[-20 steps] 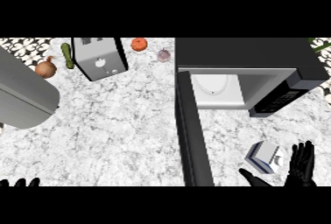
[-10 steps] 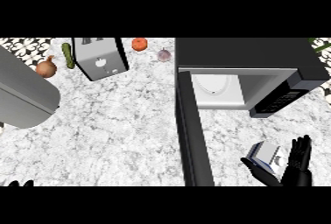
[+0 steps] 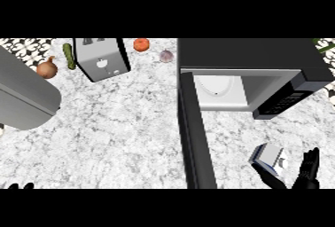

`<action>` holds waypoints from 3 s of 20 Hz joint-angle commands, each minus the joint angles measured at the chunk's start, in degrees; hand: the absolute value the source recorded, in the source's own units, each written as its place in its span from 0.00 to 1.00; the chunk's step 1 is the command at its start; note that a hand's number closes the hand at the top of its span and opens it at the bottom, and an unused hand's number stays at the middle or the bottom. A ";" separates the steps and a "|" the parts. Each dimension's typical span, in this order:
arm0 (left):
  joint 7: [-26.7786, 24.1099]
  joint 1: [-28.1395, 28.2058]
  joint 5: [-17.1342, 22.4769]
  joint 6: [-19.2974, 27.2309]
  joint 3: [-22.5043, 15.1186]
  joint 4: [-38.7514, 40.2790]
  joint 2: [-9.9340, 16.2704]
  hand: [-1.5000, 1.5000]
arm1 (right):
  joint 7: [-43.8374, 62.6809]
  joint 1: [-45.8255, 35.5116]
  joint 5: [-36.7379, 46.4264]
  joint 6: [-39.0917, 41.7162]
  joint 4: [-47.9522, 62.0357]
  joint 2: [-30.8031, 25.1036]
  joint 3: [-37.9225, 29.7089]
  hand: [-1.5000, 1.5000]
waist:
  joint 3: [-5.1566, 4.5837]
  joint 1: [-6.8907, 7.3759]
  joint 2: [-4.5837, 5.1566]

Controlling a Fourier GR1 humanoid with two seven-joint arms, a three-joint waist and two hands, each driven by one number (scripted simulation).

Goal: Pick up the milk, place it into the microwave and close the microwave

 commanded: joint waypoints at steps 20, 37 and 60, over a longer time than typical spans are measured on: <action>-2.25 0.84 5.51 -3.21 3.25 2.66 1.58 0.00 | -12.92 -6.78 -1.41 15.07 6.21 0.45 0.84 1.00 | -0.05 0.05 -0.09; 1.43 -0.80 6.65 -2.13 3.85 0.88 1.45 0.00 | 0.06 -8.27 -3.59 43.71 -7.15 -13.65 10.80 1.00 | -0.09 -0.69 -0.17; -0.42 -1.26 12.71 -7.33 11.01 4.61 2.03 0.00 | 19.54 -39.12 9.67 20.41 3.83 -4.72 12.33 1.00 | 0.00 1.12 0.32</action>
